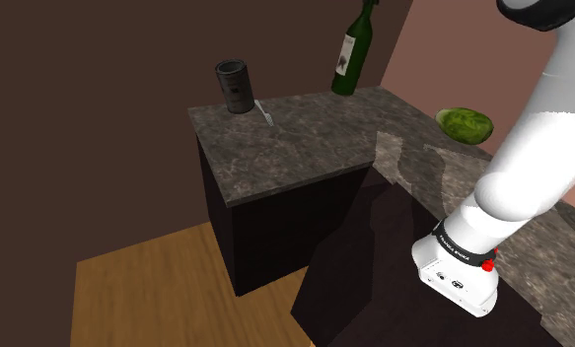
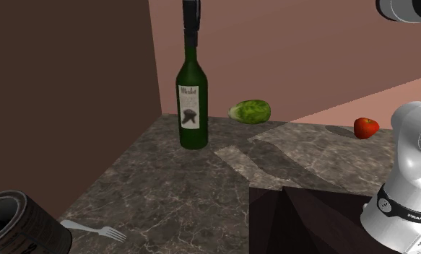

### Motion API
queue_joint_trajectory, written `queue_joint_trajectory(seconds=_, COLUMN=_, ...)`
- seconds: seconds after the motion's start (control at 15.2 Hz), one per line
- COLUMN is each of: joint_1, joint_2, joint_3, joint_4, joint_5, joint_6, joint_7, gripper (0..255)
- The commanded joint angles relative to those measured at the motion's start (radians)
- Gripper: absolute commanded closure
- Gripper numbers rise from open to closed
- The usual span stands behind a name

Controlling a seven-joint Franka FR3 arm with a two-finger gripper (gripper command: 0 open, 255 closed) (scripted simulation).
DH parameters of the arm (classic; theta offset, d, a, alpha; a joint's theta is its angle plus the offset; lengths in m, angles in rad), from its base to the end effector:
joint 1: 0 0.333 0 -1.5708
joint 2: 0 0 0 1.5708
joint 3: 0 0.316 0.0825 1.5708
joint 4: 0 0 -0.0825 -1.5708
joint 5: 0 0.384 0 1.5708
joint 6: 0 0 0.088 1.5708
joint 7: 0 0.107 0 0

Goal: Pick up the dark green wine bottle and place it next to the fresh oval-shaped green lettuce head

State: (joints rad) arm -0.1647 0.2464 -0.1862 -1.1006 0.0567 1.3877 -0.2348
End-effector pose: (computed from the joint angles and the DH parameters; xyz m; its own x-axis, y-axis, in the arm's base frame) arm 0.5760 -0.1831 0.6837 0.9942 -0.0977 0.0457 -0.0979 -0.9952 0.0006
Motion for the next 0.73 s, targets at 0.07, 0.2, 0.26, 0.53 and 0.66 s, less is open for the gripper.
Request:
queue_joint_trajectory(seconds=0.07, joint_1=-0.032, joint_2=-0.083, joint_3=-0.023, joint_4=-0.114, joint_5=-0.008, joint_6=0.031, joint_7=-0.062, gripper=255)
queue_joint_trajectory(seconds=0.2, joint_1=-0.052, joint_2=-0.124, joint_3=-0.039, joint_4=-0.168, joint_5=-0.013, joint_6=0.045, joint_7=-0.101, gripper=255)
queue_joint_trajectory(seconds=0.26, joint_1=-0.062, joint_2=-0.142, joint_3=-0.048, joint_4=-0.192, joint_5=-0.016, joint_6=0.05, joint_7=-0.121, gripper=255)
queue_joint_trajectory(seconds=0.53, joint_1=-0.104, joint_2=-0.202, joint_3=-0.085, joint_4=-0.267, joint_5=-0.025, joint_6=0.065, joint_7=-0.203, gripper=255)
queue_joint_trajectory(seconds=0.66, joint_1=-0.126, joint_2=-0.225, joint_3=-0.106, joint_4=-0.294, joint_5=-0.029, joint_6=0.069, joint_7=-0.246, gripper=255)
